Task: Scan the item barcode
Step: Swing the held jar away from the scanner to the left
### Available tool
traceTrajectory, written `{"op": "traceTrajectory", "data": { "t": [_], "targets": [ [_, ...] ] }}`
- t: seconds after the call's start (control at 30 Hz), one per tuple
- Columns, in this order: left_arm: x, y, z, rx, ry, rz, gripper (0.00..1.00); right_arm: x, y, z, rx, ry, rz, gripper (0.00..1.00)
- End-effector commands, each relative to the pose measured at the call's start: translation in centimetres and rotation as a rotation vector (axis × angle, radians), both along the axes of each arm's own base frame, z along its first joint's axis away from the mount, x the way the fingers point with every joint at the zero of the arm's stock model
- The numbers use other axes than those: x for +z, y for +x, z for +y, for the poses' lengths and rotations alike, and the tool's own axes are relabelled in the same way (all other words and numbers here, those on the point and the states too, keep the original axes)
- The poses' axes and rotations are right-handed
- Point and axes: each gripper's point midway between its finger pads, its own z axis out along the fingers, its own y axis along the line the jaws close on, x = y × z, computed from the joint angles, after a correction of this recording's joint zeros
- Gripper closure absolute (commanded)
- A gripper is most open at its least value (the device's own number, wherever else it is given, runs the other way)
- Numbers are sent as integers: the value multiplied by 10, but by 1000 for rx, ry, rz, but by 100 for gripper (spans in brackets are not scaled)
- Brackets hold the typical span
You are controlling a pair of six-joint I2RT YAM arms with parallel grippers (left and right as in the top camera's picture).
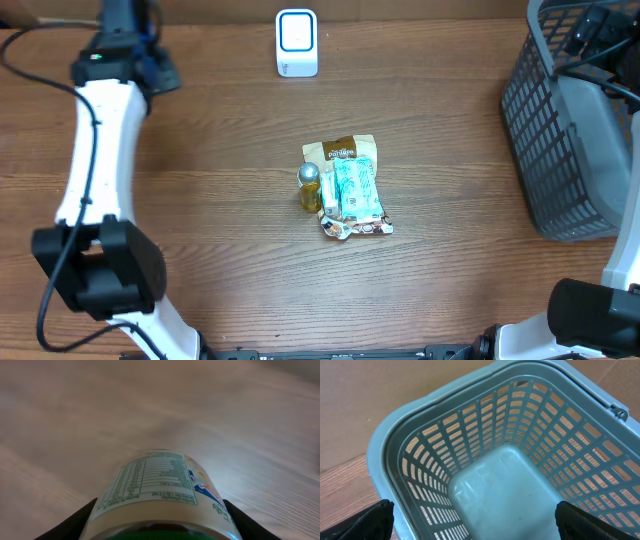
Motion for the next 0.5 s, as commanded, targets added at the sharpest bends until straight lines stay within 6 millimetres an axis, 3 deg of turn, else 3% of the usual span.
{"op": "traceTrajectory", "data": {
  "t": [0.0,0.23,0.33,0.47],
  "targets": [
    [-33,-12,44,130,-40,70,96,12,-2,-1,-10,-11,-31,0],
    [-95,-47,107,299,-194,201,96,12,-2,-1,-10,-11,-30,0],
    [-109,-69,133,370,-238,239,95,12,-2,-1,-10,-11,-30,0],
    [-111,-90,159,442,-268,248,92,12,-2,-1,-10,-11,-30,0]
  ]
}}
